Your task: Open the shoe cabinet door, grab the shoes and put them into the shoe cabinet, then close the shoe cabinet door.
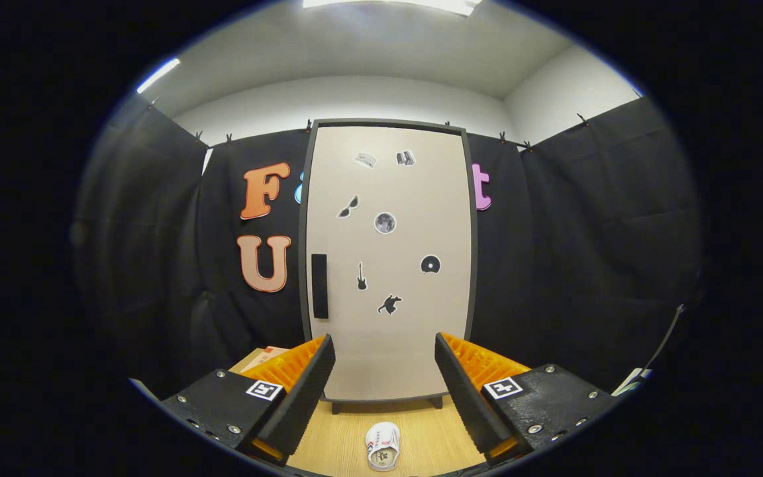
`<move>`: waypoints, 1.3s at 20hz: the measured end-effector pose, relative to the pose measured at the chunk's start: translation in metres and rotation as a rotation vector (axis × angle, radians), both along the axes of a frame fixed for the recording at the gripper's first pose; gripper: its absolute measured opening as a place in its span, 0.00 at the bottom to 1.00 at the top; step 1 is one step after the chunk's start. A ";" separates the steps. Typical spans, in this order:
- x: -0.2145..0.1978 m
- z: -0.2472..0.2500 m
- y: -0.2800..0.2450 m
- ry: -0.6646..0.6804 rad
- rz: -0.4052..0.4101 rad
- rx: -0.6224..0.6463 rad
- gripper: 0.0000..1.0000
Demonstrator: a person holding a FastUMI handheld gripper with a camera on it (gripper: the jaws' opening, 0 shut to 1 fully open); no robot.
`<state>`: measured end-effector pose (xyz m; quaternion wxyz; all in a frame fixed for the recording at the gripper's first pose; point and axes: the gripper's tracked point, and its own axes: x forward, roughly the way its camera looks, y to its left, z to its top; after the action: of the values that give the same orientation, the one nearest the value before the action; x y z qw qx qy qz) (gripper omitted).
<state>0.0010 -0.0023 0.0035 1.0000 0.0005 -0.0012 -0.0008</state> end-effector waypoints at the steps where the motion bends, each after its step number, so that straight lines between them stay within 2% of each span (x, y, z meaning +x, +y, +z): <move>1: 0.001 -0.001 0.001 0.003 0.002 -0.001 0.95; 9: 0.029 -0.012 0.037 0.037 0.071 0.000 0.95; 13: 0.062 -0.014 0.067 0.047 0.126 0.007 0.95; 20: 0.120 -0.014 0.108 0.047 0.171 -0.007 0.95; 26: 0.170 -0.021 0.127 0.057 0.171 -0.014 0.95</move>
<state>0.1707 0.1249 -0.0178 0.9960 -0.0063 0.0274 0.0848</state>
